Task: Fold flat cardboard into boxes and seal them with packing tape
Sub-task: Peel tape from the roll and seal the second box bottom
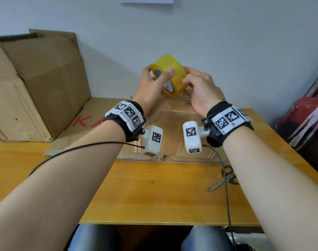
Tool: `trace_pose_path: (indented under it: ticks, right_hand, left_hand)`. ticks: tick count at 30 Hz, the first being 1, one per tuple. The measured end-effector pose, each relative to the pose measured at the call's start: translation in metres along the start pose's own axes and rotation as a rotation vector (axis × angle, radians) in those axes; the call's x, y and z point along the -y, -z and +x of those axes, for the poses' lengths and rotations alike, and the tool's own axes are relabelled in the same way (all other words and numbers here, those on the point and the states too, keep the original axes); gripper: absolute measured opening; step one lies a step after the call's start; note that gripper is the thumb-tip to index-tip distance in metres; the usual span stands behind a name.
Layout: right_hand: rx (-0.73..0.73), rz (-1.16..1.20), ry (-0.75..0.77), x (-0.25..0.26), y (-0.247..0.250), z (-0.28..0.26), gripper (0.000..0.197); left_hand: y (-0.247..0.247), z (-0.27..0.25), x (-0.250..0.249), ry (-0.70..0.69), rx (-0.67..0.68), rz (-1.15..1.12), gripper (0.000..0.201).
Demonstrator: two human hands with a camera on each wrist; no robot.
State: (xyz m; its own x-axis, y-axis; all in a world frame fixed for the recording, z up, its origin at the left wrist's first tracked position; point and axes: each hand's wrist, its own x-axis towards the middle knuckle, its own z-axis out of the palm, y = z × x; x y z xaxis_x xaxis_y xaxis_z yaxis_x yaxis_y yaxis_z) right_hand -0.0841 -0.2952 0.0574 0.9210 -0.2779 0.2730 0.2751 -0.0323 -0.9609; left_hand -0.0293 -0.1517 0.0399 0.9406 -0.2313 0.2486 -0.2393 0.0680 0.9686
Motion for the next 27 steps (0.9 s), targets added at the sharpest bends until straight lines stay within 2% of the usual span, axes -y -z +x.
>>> trace_pose_path:
  ticks: [3, 6, 9, 12, 15, 19, 24, 27]
  right_hand:
    - [0.074, -0.139, 0.084, 0.01, 0.0, -0.013, 0.016]
    - [0.103, -0.271, 0.18, 0.02, 0.0, -0.022, 0.017]
    - [0.048, -0.417, 0.274, 0.028, 0.005, -0.026, 0.013]
    - [-0.004, -0.551, 0.27, 0.036, 0.01, -0.031, 0.008]
    - [-0.016, -0.634, 0.259, 0.043, 0.011, -0.035, 0.019]
    - [-0.039, -0.698, 0.231, 0.049, 0.009, -0.04, 0.033]
    - [-0.039, -0.712, 0.226, 0.053, 0.013, -0.047, 0.045]
    - [-0.037, -0.742, 0.207, 0.056, 0.014, -0.052, 0.041]
  left_hand:
    - [0.003, -0.005, -0.01, 0.029, 0.026, -0.143, 0.064]
    - [0.003, -0.011, -0.015, 0.02, 0.096, -0.19, 0.064]
    - [0.004, -0.018, -0.02, -0.131, -0.011, -0.077, 0.048]
    - [0.008, -0.024, -0.024, -0.302, -0.069, 0.065, 0.031]
    - [0.004, -0.031, -0.027, -0.338, -0.022, 0.055, 0.022]
    - [-0.002, -0.038, -0.036, -0.388, -0.048, 0.064, 0.019]
    - [-0.003, -0.044, -0.046, -0.368, -0.036, 0.064, 0.015]
    - [-0.004, -0.047, -0.05, -0.356, -0.038, 0.088, 0.01]
